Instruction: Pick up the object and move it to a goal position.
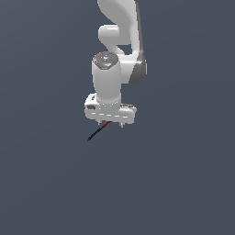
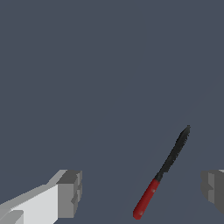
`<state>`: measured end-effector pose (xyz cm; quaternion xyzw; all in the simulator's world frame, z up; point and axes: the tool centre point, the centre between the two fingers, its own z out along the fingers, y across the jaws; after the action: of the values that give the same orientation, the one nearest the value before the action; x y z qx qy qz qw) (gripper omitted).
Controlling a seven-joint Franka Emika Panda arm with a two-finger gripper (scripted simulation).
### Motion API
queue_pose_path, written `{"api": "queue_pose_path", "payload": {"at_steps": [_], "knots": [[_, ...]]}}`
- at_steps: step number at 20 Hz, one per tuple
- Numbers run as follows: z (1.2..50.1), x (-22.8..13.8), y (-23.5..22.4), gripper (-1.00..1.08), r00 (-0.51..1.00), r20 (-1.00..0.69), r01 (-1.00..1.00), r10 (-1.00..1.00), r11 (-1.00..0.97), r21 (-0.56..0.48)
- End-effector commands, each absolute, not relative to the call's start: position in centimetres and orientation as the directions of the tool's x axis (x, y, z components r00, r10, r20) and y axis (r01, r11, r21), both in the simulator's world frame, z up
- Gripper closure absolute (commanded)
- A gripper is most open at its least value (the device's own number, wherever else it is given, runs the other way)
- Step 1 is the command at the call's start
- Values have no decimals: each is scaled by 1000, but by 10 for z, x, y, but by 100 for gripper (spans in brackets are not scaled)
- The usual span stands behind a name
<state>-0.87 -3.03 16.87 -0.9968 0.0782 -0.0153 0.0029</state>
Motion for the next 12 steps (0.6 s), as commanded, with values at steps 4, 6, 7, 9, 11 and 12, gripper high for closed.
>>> {"api": "queue_pose_path", "payload": {"at_steps": [4,6,7,9,11,12], "knots": [[134,-28,-50,-92,952,17,-306,-307,-952,-16],[118,-38,-59,-92,926,12,-376,-376,-927,-16],[111,-43,-64,-92,912,10,-410,-410,-912,-16],[98,-53,-72,-92,883,6,-470,-470,-883,-14],[87,-62,-79,-92,854,3,-521,-521,-854,-12],[82,-66,-82,-92,840,2,-543,-543,-840,-10]]}}
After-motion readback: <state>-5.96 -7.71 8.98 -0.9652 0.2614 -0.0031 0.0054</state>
